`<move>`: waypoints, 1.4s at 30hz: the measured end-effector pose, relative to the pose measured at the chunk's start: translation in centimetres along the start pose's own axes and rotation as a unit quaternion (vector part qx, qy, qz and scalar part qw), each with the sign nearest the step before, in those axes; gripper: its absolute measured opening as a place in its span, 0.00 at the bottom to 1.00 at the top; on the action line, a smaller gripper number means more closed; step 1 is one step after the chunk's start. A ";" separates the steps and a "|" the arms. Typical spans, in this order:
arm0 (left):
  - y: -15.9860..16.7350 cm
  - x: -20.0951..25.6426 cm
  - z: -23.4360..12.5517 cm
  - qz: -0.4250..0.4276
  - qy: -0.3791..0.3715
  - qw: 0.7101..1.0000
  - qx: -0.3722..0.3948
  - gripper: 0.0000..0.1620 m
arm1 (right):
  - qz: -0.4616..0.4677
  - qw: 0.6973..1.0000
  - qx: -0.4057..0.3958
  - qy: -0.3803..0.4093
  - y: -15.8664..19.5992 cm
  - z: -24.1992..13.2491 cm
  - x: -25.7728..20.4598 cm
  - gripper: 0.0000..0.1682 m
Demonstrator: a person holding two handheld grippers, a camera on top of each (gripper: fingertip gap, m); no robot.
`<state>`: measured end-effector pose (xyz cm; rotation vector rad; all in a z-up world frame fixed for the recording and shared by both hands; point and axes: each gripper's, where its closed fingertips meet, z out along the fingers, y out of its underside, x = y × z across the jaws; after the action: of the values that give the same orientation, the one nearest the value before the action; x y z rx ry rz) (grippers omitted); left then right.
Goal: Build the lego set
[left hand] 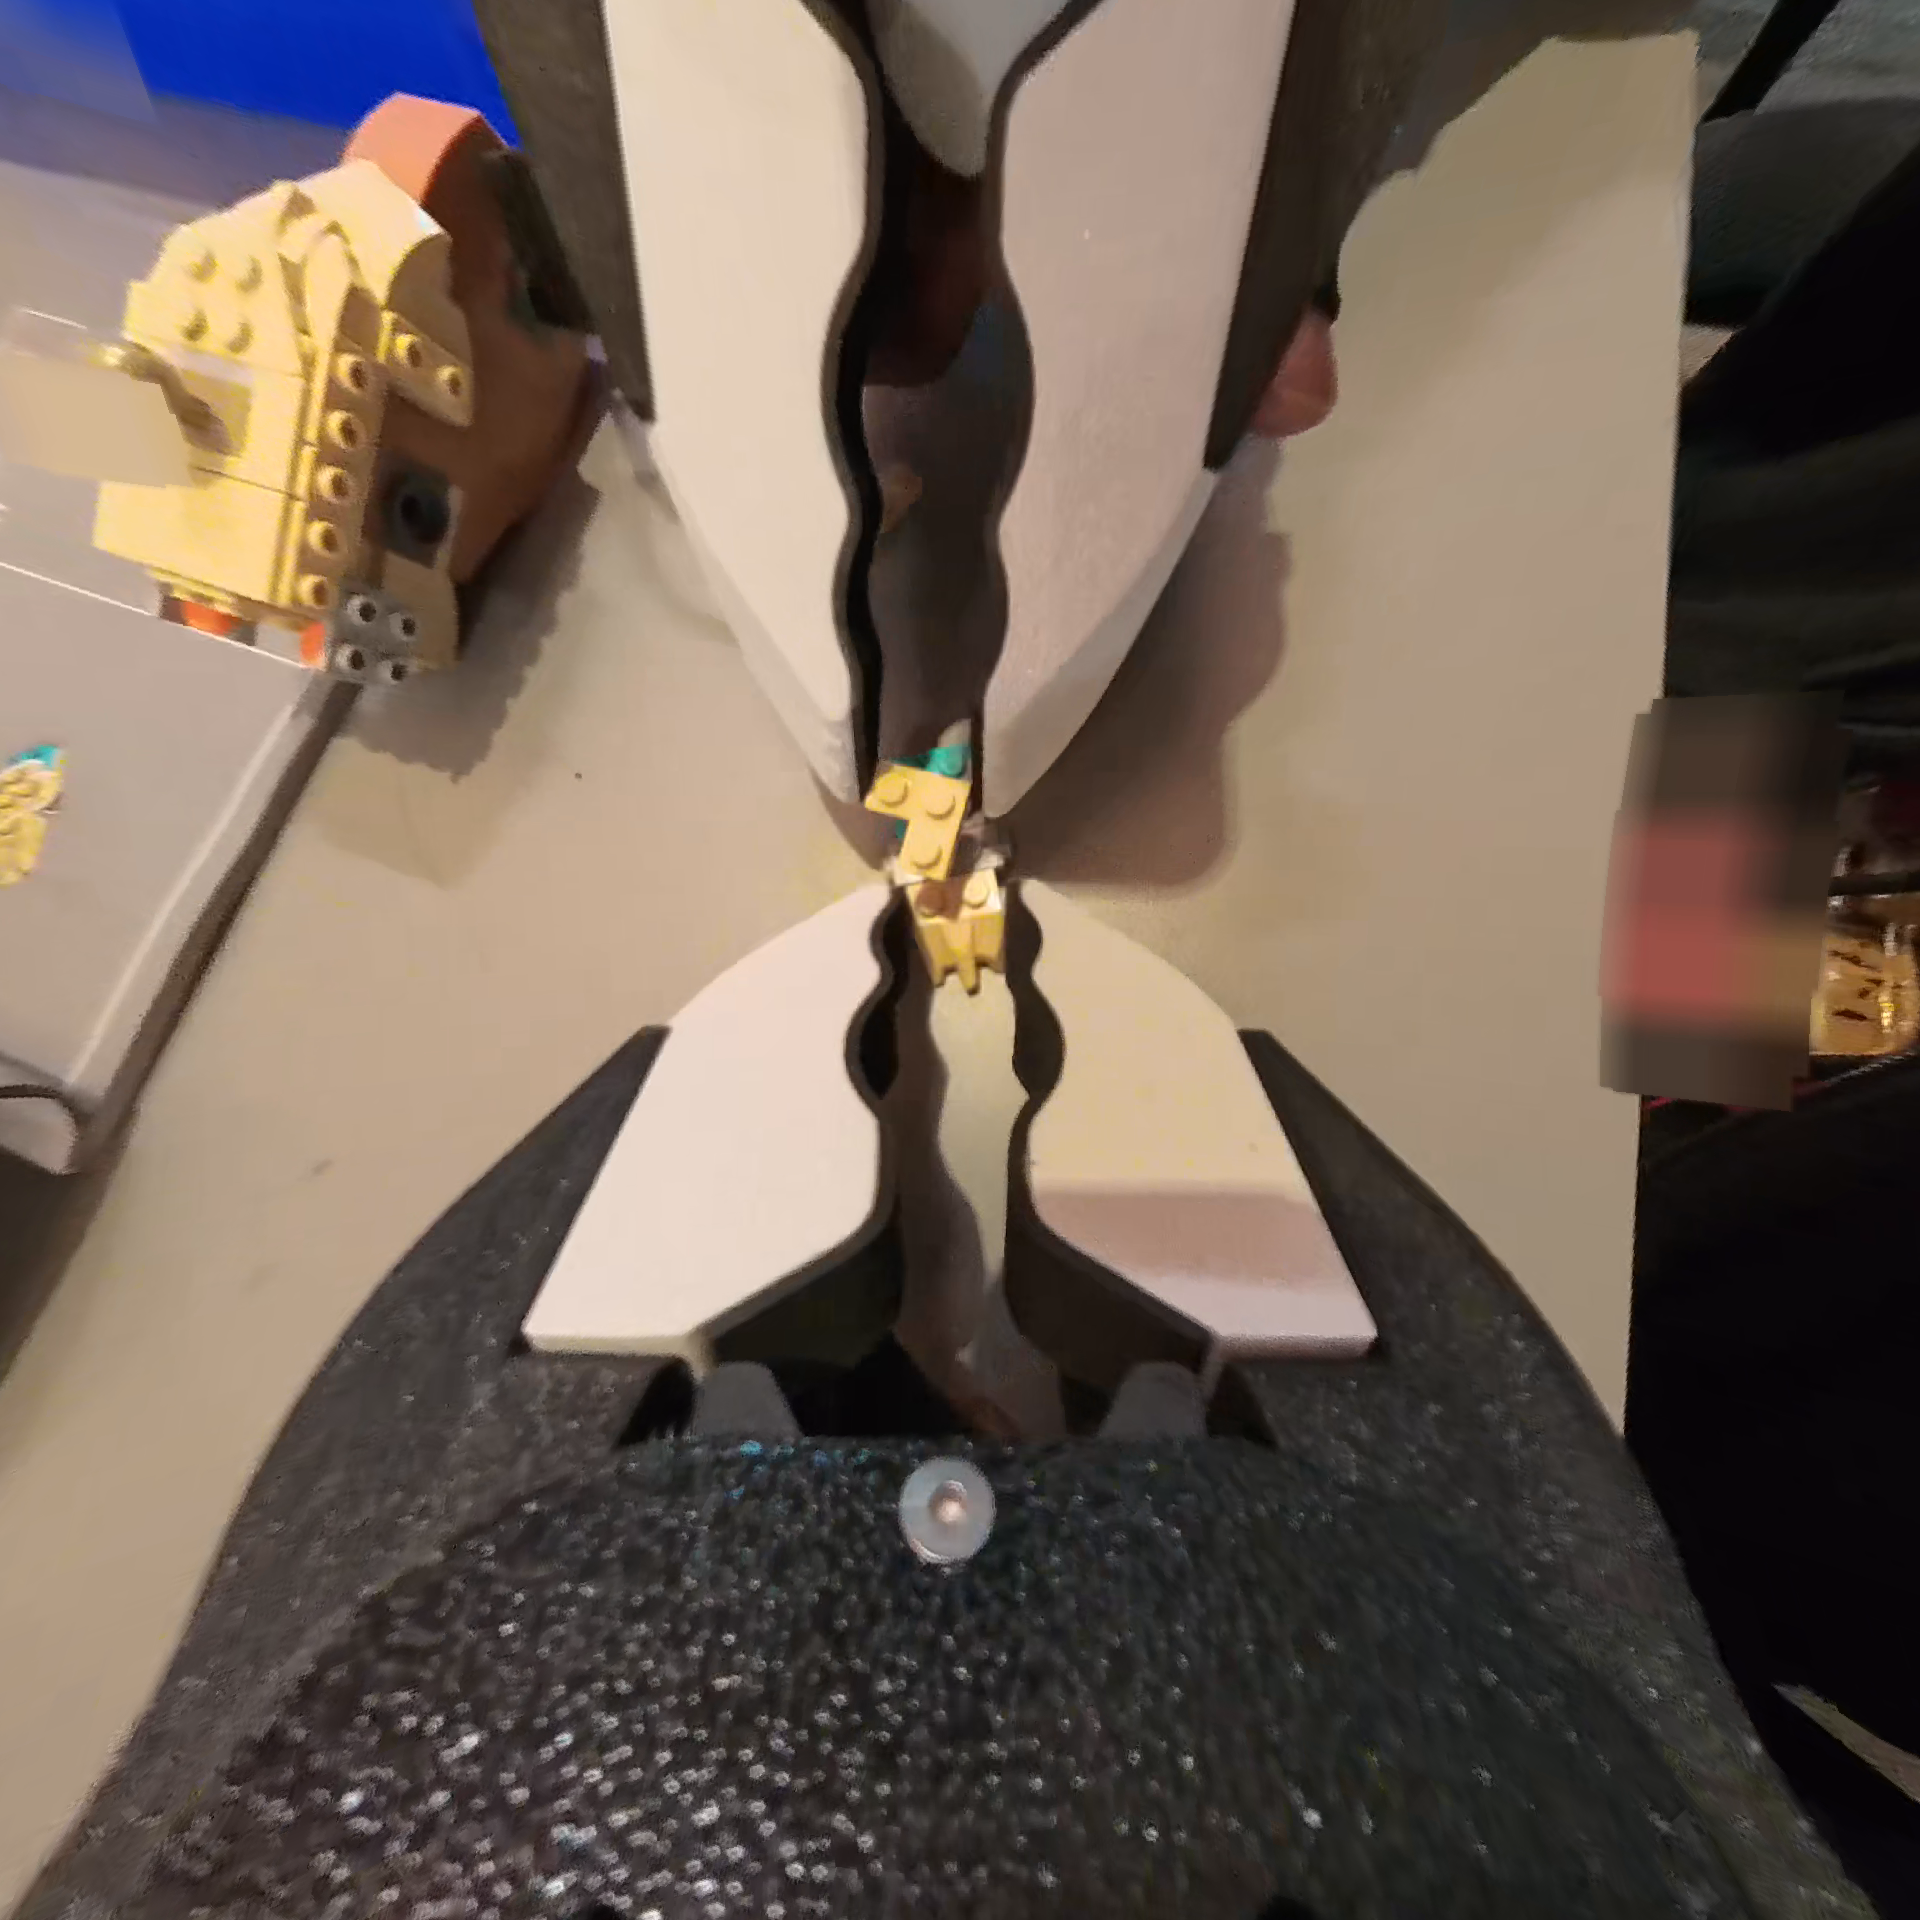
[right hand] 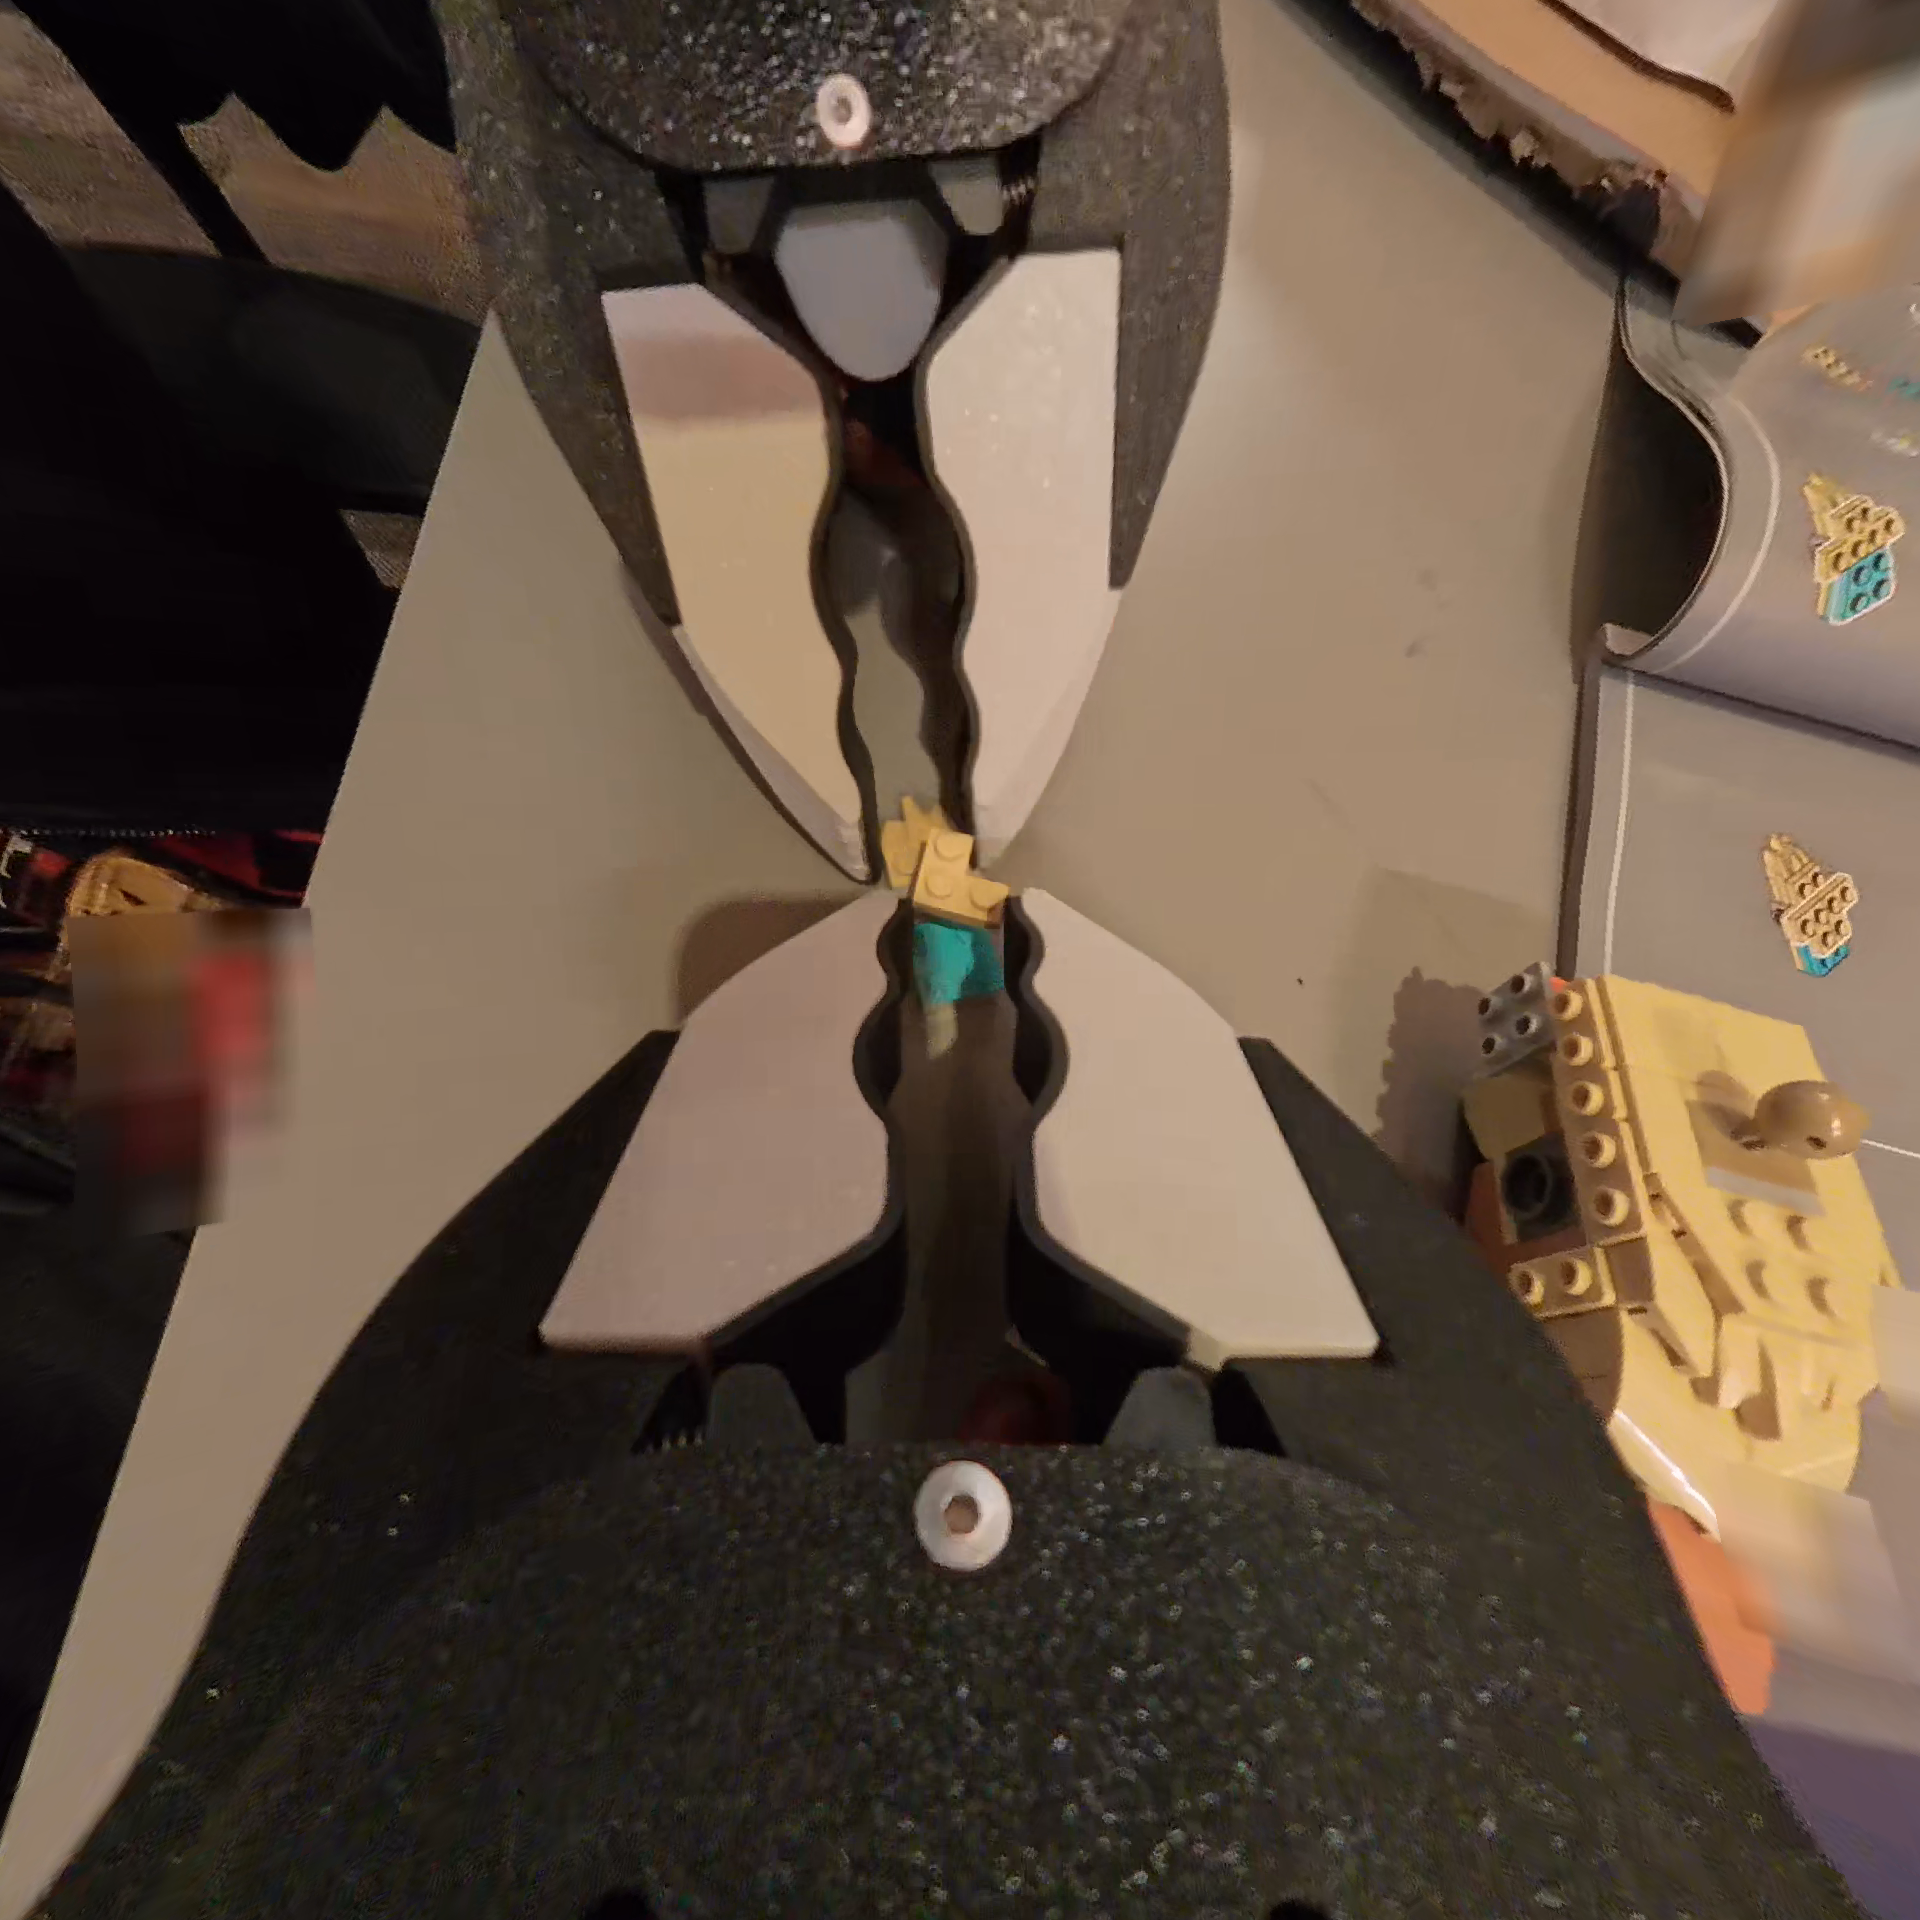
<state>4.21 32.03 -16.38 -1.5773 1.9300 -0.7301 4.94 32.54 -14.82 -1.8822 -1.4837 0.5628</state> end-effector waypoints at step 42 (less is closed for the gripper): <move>-0.1 0.2 0.2 0.023 0.026 0.999 -0.005 0.10 | -0.099 0.987 -0.082 -0.099 0.9 0.1 -0.1 0.10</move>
<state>4.36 31.83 -16.45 -1.5280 2.0027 -0.7495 5.41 32.32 -15.54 -1.8144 -1.8728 0.5623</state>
